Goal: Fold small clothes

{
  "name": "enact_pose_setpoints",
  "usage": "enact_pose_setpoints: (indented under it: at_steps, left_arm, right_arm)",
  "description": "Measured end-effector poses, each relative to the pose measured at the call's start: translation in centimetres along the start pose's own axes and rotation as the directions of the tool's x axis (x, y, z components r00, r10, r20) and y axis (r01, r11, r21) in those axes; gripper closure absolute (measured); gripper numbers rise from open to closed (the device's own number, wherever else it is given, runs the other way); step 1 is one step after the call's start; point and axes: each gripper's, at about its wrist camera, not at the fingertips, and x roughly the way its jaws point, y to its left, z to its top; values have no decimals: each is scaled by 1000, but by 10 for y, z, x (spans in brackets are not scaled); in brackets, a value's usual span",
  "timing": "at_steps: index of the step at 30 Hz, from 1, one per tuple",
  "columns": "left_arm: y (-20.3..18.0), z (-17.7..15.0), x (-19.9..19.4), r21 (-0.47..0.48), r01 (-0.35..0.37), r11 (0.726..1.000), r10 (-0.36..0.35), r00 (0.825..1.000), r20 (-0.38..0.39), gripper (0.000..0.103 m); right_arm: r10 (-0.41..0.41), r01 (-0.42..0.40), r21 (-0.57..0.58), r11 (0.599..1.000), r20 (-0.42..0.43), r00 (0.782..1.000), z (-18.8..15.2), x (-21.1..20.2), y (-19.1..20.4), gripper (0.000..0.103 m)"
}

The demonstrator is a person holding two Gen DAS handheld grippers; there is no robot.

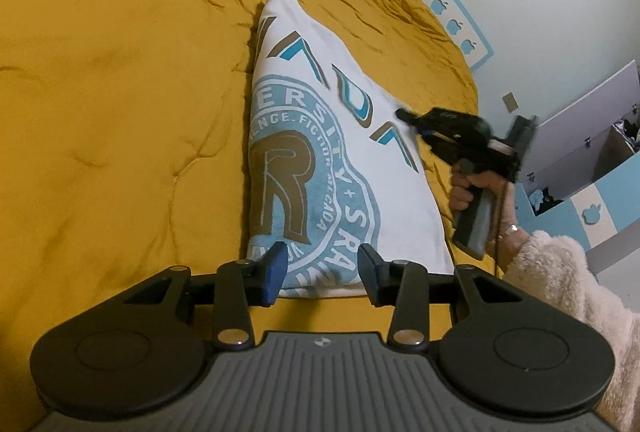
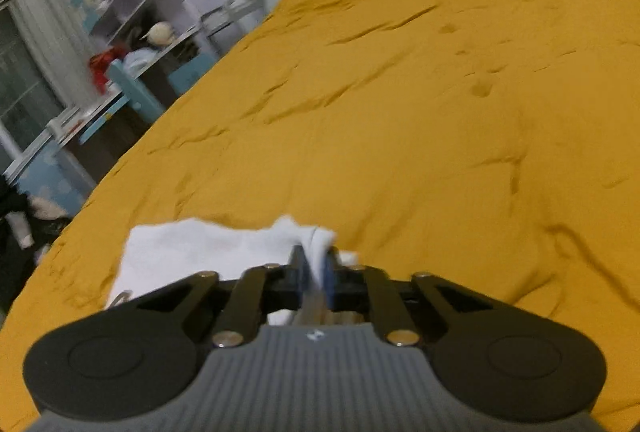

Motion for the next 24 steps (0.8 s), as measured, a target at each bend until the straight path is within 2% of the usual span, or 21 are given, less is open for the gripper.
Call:
enact_pose_setpoints:
  at_steps: [1, 3, 4, 5, 6, 8, 9, 12, 15, 17, 19, 21, 24]
  left_arm:
    - [0, 0, 1, 1, -2, 1000, 2, 1000, -1, 55]
    - [1, -1, 3, 2, -8, 1000, 8, 1000, -3, 55]
    - [1, -1, 4, 5, -12, 1000, 12, 1000, -4, 55]
    - [1, -1, 4, 5, -13, 1000, 13, 1000, -6, 55]
    - [2, -2, 4, 1, -14, 1000, 14, 1000, -6, 55]
    - [3, -2, 4, -1, -11, 1000, 11, 1000, -4, 55]
    - [3, -2, 4, -4, -11, 1000, 11, 1000, -2, 55]
    - [1, -3, 4, 2, -17, 1000, 17, 1000, -1, 55]
    - [-3, -2, 6, 18, -37, 999, 37, 999, -8, 54]
    - [-6, -1, 7, 24, -42, 999, 43, 999, -12, 51]
    - [-7, -2, 8, 27, -42, 999, 42, 999, -10, 48]
    - [-8, -3, 9, 33, -49, 998, 49, 999, -10, 48]
    - [-15, 2, 7, 44, -71, 996, 72, 997, -19, 48]
  right_arm:
    - [-11, 11, 4, 1000, -27, 1000, -3, 7, -3, 103]
    - [-27, 27, -26, 999, -13, 1000, -7, 10, 0, 100]
    - [-41, 41, -36, 999, 6, 999, -8, 7, 2, 95]
    - [-50, 51, -39, 998, 26, 998, -8, 1, 3, 83]
    - [-55, 58, -46, 997, 65, 996, -8, -12, 7, 81]
    - [-14, 22, -59, 998, 125, 992, -13, -41, 14, 80]
    - [31, -23, -67, 997, 132, 991, -17, -57, 18, 80]
    - [171, -162, -120, 979, 64, 983, -47, -103, 34, 80]
    - [191, -198, -182, 963, -58, 980, -87, -130, 46, 80]
    - [209, -224, -162, 961, -101, 973, -106, -140, 42, 80]
    - [184, -196, -130, 972, -98, 978, -121, -143, 32, 80]
    - [140, -149, -97, 984, -91, 986, -129, -143, 21, 86]
    - [132, -133, -4, 991, -103, 986, -129, -136, 12, 88]
